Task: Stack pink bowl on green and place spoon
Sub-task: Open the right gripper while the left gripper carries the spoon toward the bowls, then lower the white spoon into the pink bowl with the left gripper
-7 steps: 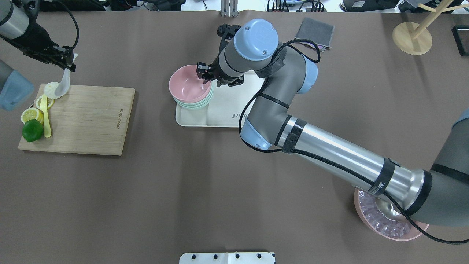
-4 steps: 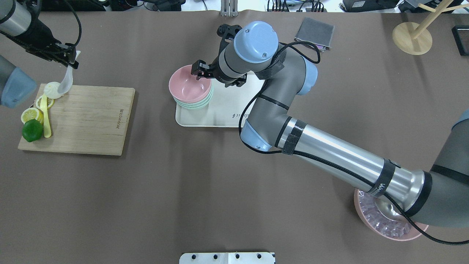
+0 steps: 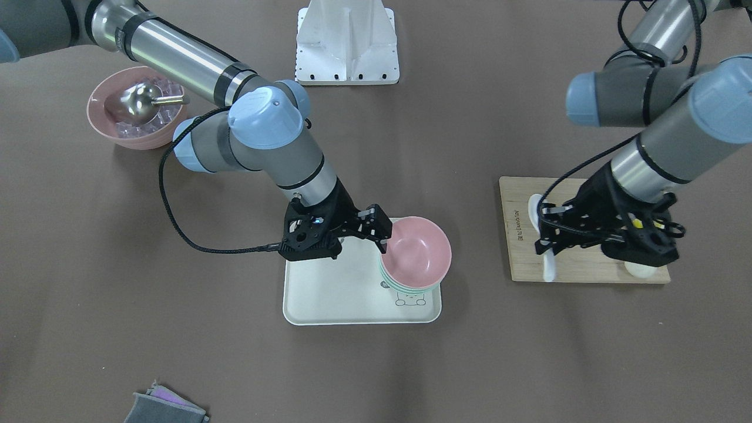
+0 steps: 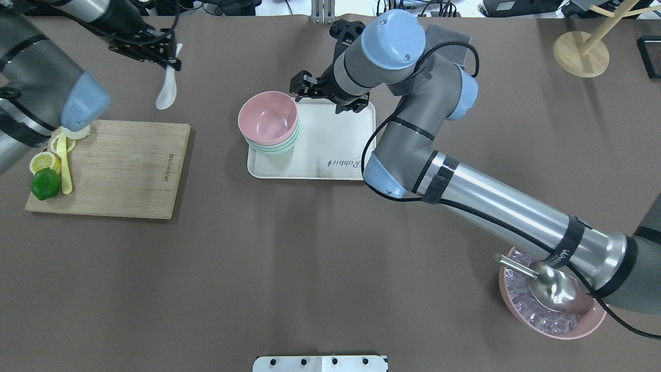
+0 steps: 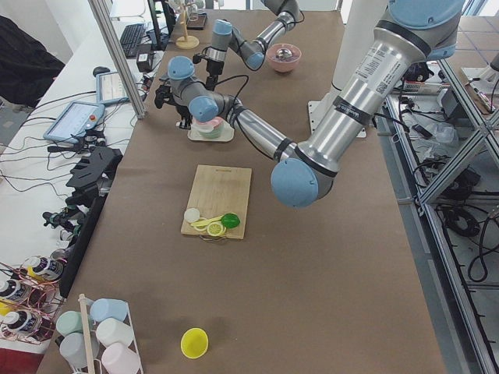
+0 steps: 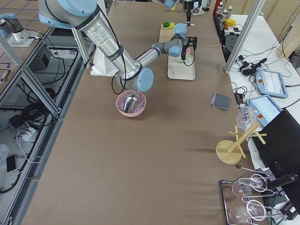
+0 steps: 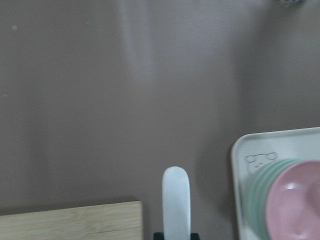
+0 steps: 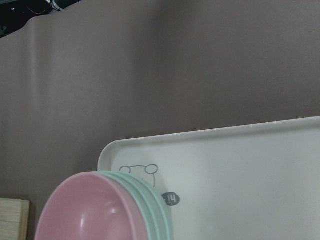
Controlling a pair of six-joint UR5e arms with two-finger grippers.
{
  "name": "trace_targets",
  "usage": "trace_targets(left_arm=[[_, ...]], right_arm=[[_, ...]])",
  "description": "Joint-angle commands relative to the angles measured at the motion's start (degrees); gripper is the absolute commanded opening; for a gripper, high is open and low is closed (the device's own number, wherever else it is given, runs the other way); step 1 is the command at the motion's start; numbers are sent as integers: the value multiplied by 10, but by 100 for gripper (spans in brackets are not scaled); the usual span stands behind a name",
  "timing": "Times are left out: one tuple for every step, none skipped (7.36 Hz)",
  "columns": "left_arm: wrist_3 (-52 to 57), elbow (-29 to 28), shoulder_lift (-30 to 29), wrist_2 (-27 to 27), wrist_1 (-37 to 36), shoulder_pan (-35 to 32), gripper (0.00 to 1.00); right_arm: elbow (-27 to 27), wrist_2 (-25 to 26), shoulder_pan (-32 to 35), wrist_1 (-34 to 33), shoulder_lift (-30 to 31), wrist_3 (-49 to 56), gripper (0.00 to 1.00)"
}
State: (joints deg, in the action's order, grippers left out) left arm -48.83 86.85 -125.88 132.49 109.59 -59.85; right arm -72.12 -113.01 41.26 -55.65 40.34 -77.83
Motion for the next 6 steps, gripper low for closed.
trace_targets(left_arm=[[-49,-75,-56,-35,116,32,0],[-49,-108,-80,-91,134,55,0],[-50,-127,-103,-130,145,74,0],[-50,-128,-106,-135,148,85,0],[-78,-127,-105,-143,160,102,0],[-90,-128,-98,-164,176,116,0]], right_arm=[[-36,-42,29,-1,56,28,100],[-49,-44,34,-1,75,35,100],[-59,-50,41,-2,90,39,100],[-69,-62,51,-2,104,54,100],[-69,-65,58,-3,105,58,100],[-68,-65,62,-5,106,59,100]])
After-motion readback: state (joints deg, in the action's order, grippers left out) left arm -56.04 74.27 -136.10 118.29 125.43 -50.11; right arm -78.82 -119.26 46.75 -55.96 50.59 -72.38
